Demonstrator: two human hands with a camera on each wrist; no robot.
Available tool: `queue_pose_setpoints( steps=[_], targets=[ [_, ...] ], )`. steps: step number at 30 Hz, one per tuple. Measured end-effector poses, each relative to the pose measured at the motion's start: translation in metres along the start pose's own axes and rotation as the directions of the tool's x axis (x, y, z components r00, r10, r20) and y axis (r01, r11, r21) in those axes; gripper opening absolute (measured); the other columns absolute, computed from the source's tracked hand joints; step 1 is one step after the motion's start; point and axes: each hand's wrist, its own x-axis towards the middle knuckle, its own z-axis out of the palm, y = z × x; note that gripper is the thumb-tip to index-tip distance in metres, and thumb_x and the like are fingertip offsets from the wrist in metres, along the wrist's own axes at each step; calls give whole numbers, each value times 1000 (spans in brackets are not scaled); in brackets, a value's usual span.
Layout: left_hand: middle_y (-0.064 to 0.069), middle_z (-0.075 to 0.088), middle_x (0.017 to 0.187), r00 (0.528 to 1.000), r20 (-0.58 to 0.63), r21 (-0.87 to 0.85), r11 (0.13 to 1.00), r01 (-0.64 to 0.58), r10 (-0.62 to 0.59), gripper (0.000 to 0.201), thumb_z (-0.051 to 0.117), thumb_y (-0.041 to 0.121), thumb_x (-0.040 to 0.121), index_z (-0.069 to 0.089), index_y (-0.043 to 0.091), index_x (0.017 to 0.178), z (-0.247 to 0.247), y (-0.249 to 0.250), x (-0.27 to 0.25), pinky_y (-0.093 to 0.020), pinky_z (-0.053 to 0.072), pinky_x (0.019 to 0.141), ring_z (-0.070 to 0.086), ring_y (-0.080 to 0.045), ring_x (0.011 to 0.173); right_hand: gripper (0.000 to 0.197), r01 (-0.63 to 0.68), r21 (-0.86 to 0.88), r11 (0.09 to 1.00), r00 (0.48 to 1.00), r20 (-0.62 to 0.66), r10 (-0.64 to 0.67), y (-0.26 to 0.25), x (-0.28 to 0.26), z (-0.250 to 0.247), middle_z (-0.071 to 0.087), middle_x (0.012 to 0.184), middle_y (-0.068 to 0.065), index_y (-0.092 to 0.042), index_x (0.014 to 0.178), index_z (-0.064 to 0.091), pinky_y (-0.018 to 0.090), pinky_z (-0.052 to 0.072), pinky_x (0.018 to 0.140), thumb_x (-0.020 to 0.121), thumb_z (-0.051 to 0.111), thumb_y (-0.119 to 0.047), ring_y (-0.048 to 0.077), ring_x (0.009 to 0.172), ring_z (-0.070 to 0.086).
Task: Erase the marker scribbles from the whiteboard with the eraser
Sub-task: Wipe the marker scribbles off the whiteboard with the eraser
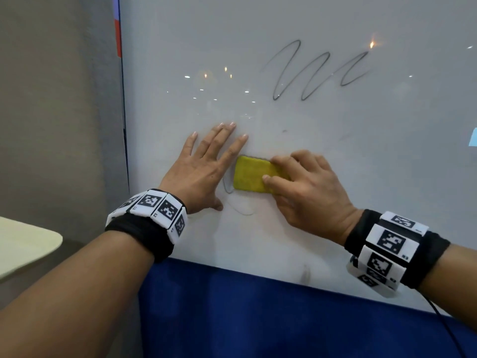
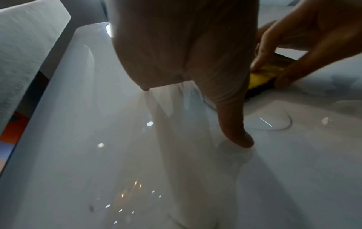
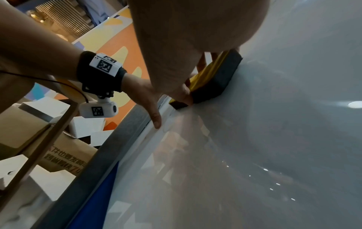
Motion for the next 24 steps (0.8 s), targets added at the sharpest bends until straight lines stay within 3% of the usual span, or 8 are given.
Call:
queue_pose_setpoints(
  steps=[3,8,11,14,16,20,22,24],
  targets=[
    [5,-32,157,1000,11,-23,999,29,-29,149,87,54,57,-32,35,146,2,-2,-4,-49,-1,122,-24,-16,147,23,74,10,997,997,32,-75,7,7,-3,66,117,13,-16,101,70,42,41,77,81,59,-19,38,94,59],
    [4,-30,158,997,11,-45,996,73,-72,147,85,55,60,-34,35,144,4,-4,-9,-49,-1,122,-22,-16,148,20,-95,1,995,991,-93,95,21,26,-8,66,118,12,-18,99,71,42,39,79,80,65,-20,38,98,56],
    [5,-29,158,996,8,-65,993,95,-94,146,85,54,60,-32,35,146,5,-4,-10,-50,1,122,-20,-16,149,23,64,19,998,998,-8,-64,-3,9,4,65,117,13,-16,100,70,42,42,77,80,60,-18,38,95,56],
    [5,-28,158,993,5,-84,990,115,-115,146,86,53,59,-29,36,148,6,-5,-11,-52,3,121,-20,-16,149,20,222,65,973,966,123,-229,-3,6,3,65,114,11,-17,100,69,44,47,77,82,61,-17,37,93,58],
    [6,-28,158,992,6,-92,988,126,-126,146,87,52,59,-27,36,148,7,-5,-12,-52,4,121,-19,-16,149,23,183,32,983,978,91,-185,13,24,-2,66,115,11,-19,101,70,43,46,76,79,65,-19,37,94,59],
    [8,-25,158,985,-1,-131,976,173,-175,146,88,50,58,-26,34,149,10,-11,-13,-51,6,122,-14,-15,149,21,-33,-1,999,999,-29,33,17,47,-5,66,116,11,-18,96,71,40,37,76,76,65,-21,37,96,57],
    [7,-24,159,979,-4,-160,966,203,-206,146,89,50,58,-24,36,150,12,-13,-15,-52,7,121,-14,-16,150,21,51,18,999,999,-7,-51,-6,33,8,65,115,12,-17,96,70,41,39,76,77,62,-19,37,94,56],
    [6,-23,160,975,-2,-165,961,221,-224,146,89,50,57,-23,37,150,13,-16,-18,-53,8,121,-13,-18,150,21,211,44,977,972,97,-214,-25,15,17,64,113,12,-18,99,69,42,42,76,79,61,-17,36,93,56]
  ],
)
